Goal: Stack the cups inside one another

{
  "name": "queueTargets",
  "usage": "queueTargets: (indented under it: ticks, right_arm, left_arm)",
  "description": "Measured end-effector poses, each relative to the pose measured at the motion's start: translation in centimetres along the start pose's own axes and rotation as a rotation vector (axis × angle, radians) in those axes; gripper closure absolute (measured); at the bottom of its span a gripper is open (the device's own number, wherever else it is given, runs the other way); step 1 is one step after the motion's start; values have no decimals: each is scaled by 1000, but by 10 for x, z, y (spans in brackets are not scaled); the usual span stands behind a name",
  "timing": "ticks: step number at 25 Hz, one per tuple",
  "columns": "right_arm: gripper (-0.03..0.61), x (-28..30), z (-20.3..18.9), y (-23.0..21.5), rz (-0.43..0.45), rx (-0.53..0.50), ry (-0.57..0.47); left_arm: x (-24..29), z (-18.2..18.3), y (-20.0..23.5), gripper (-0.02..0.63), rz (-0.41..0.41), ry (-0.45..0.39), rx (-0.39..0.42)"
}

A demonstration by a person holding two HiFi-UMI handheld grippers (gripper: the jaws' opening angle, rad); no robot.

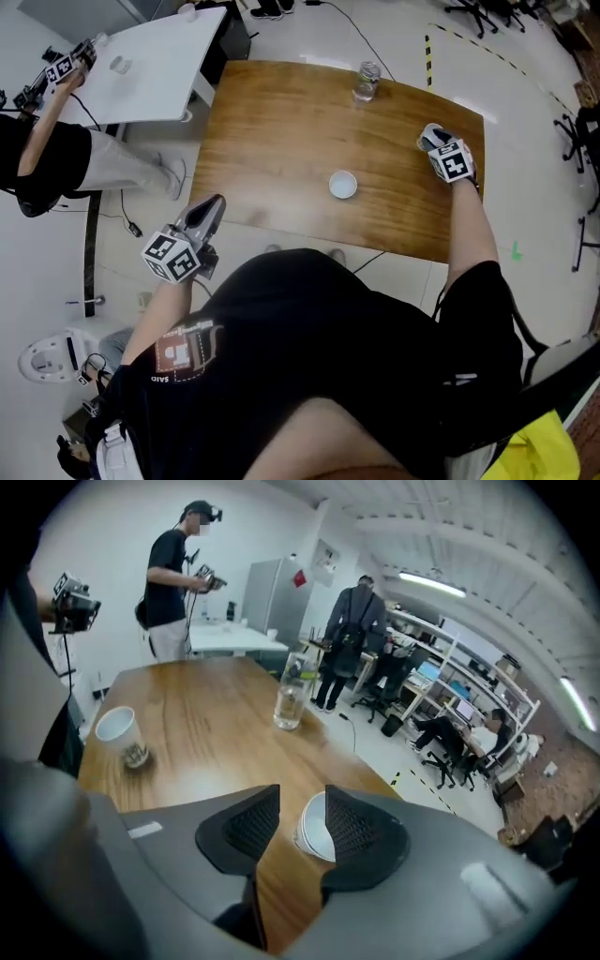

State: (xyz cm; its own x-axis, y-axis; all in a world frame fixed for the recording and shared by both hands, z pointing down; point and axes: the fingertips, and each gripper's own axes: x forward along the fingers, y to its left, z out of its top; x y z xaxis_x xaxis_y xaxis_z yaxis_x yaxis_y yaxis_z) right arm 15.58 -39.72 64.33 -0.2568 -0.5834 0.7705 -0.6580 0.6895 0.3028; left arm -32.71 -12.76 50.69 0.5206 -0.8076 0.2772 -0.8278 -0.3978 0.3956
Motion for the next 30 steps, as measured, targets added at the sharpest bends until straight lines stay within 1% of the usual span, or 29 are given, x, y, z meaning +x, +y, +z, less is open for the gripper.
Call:
queueTargets:
  ticks: [3, 5, 7, 9, 11, 13, 15, 18, 20, 22, 23, 25, 28, 30]
  right_arm:
    - [413, 27, -21, 3, 40, -121, 105]
    - [419, 41, -34, 4, 51, -174, 167]
    - [448, 50, -45, 7, 64, -193, 211]
    - [523, 53, -47, 8, 74, -189, 223]
    - [541, 51, -40, 10, 82, -165, 208]
    - [541, 40, -23, 18, 95, -133, 164]
    - [541, 19, 3, 36, 116, -130, 107]
    - [541, -30, 55, 77, 156, -189, 7]
    - [541, -70, 92, 110, 188, -230, -64]
    - [541, -104, 119, 149, 230, -269, -115]
    - [541, -116, 126, 170, 257, -289, -126]
    - [541, -129, 129, 212, 306, -330, -115]
    - [541, -126, 118, 260, 347, -391, -55]
    - [541, -119, 109, 279, 361, -407, -10]
  left_arm:
    - [-13, -14, 3, 603, 63, 12, -16]
    - [-18, -20, 5, 603, 94, 20, -30]
    - [-19, -25, 6, 603, 103, 25, -36]
    - [-16, -27, 6, 603, 94, 26, -38]
    - [-10, -25, 8, 603, 79, 28, -40]
    - [-3, -21, 10, 603, 49, 22, -33]
    - [3, -15, 12, 603, 7, 11, -20]
    - [12, -1, 16, 603, -72, -12, 7]
    - [19, 10, 17, 603, -127, -25, 24]
    - [26, 20, 16, 603, -183, -35, 33]
    - [28, 23, 15, 603, -210, -37, 36]
    - [31, 25, 12, 603, -258, -36, 42]
    - [25, 28, 12, 603, -302, -34, 52]
    - [15, 29, 15, 603, -312, -27, 58]
